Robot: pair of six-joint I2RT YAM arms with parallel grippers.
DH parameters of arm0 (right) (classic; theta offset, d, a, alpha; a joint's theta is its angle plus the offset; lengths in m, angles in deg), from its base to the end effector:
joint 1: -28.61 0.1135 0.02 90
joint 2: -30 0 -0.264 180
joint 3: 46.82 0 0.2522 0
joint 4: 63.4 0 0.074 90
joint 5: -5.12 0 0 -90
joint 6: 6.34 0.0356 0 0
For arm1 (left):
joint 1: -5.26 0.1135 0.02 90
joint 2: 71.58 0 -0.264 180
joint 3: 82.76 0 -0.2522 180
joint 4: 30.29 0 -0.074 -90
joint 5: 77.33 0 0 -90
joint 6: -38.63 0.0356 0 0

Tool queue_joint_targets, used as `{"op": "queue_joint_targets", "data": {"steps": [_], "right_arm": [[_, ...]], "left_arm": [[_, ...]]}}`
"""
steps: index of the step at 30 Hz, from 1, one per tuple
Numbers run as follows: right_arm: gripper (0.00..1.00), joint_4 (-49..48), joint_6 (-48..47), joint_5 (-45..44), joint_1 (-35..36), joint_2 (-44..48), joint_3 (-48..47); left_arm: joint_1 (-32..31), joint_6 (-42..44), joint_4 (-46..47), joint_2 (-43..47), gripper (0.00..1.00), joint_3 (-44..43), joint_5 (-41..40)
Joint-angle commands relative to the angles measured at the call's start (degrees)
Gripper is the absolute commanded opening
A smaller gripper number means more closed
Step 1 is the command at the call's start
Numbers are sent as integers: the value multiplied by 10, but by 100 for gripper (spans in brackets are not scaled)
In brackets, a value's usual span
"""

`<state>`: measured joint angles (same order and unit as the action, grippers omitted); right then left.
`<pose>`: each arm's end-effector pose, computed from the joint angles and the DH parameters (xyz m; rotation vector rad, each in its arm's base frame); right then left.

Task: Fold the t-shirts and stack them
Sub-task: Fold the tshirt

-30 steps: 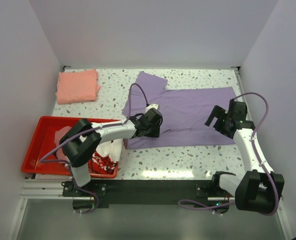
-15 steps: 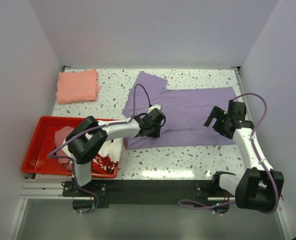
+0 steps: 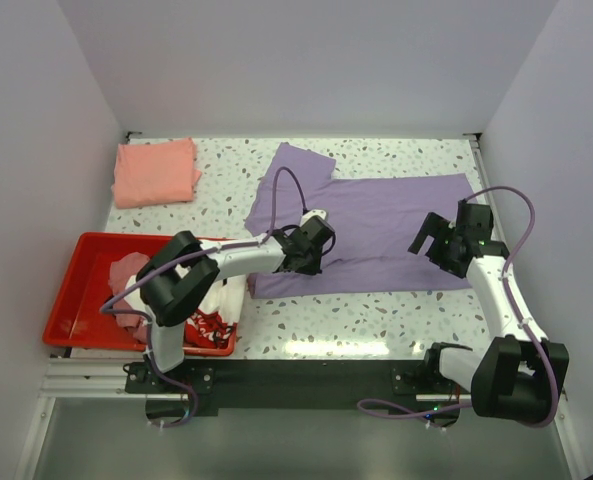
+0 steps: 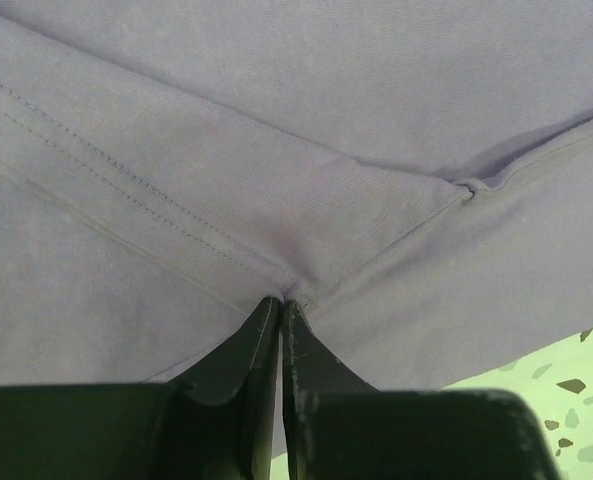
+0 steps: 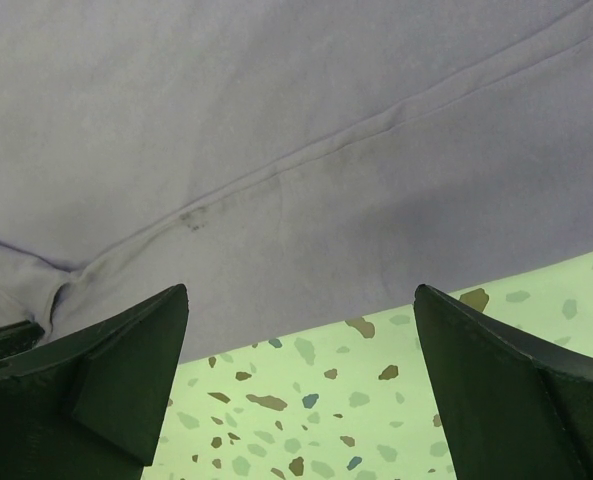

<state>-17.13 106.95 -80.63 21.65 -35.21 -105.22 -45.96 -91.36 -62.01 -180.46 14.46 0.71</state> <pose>0.2242 -0.0247 0.2357 0.6239 2.4272 0.2108 0.2499 -0.2993 0.1602 0.1750 2.5779 -0.3430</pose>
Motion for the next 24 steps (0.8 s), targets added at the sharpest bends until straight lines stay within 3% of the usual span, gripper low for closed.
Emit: {"op": "queue_joint_targets", "data": {"steps": [1, 2, 11, 24], "right_arm": [[99, -10, -4, 7, 1, 7, 3], [99, -11, -4, 7, 1, 7, 4], [99, -10, -5, 6, 1, 11, 4], [99, -11, -6, 15, 2, 14, 4]], "left_arm": [[-6, 14, -4, -5, 6, -20, 0], [-6, 16, -4, -5, 0, -20, -1], [-6, 43, 13, 13, 0, -24, -12], [-6, 99, 2, -14, 0, -98, -52]]}}
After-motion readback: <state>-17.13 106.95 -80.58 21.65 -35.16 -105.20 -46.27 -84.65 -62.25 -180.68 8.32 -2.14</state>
